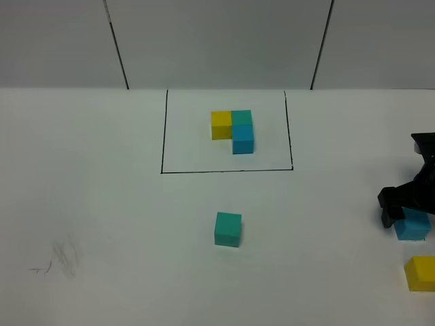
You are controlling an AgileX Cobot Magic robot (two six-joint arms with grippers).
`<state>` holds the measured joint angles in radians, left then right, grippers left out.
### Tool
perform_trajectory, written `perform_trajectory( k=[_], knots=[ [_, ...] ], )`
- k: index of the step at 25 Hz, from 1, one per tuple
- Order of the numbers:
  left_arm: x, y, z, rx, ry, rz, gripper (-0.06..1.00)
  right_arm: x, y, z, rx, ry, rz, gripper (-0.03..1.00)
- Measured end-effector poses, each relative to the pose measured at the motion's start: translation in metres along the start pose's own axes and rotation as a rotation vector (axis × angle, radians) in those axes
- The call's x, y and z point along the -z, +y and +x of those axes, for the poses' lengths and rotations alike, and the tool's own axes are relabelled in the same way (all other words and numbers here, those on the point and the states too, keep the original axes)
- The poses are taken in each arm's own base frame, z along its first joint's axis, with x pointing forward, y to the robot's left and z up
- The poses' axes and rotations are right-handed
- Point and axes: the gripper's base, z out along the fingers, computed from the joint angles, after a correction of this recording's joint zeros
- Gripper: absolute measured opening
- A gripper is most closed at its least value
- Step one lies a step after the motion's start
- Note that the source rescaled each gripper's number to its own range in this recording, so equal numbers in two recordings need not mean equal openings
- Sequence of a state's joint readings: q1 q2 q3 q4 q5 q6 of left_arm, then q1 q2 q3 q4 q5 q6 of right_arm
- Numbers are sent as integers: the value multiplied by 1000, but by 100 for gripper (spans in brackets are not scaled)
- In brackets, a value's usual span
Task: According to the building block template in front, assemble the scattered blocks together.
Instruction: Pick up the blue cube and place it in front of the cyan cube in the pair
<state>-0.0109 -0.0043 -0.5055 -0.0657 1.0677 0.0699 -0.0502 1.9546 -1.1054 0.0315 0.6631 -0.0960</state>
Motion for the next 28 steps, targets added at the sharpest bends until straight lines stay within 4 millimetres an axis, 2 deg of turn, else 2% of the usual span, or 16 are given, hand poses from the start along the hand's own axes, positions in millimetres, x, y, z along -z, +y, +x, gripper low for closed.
perform_trajectory(
  k=[2,4,6,9,14,16,19,23,28],
  knots=[
    [0,0,0,0,0,0,29,-1,-2,0,-5,4,1,83],
    [0,0,0,0,0,0,29,-2,-3,0,-7,5,1,75],
    [0,0,0,0,0,0,29,-2,-3,1,-6,7,1,58],
    [0,0,0,0,0,0,29,-2,-3,1,0,14,-1,22],
    [0,0,0,0,0,0,29,2,-3,2,31,21,-2,23],
    [0,0,0,0,0,0,29,13,-3,2,37,2,0,23],
    [0,0,0,0,0,0,29,40,3,2,35,-56,4,23],
    [0,0,0,0,0,0,29,79,32,6,71,-133,18,23],
    [0,0,0,0,0,0,29,112,78,18,133,-193,14,23]
  ],
)
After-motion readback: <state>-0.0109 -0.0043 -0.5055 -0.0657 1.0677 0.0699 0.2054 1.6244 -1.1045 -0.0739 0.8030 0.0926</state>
